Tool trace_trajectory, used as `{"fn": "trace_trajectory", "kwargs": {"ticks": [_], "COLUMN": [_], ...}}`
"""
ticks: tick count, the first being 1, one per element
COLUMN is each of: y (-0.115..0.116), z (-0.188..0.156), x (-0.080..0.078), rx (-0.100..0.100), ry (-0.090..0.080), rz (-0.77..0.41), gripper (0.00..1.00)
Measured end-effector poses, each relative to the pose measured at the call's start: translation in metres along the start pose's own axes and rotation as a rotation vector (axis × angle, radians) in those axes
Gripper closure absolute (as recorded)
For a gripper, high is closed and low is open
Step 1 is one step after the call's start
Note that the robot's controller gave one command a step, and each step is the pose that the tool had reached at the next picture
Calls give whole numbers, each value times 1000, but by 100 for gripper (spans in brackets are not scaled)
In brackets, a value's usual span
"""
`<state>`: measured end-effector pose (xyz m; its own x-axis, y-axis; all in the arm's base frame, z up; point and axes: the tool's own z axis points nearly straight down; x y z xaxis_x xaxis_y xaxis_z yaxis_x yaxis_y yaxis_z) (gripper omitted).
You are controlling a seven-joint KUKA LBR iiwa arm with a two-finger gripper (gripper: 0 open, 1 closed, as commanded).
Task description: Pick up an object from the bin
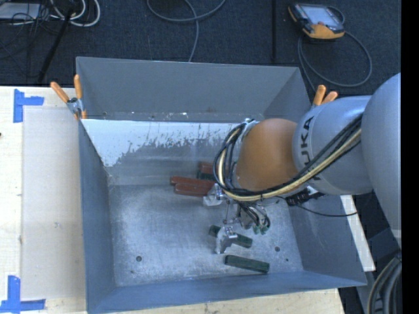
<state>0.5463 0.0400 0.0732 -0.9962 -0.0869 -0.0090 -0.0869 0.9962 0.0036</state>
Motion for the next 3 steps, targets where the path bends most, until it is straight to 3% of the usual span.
{"fn": "trace_trajectory", "kwargs": {"ticks": [1, 2, 3], "y": [-44, -44, -55], "z": [-2, -2, -176], "x": [10, 10, 14], "rx": [3, 3, 5], "ry": [5, 5, 0], "rz": [-222, -222, -258], "gripper": [100, 100, 100]}}
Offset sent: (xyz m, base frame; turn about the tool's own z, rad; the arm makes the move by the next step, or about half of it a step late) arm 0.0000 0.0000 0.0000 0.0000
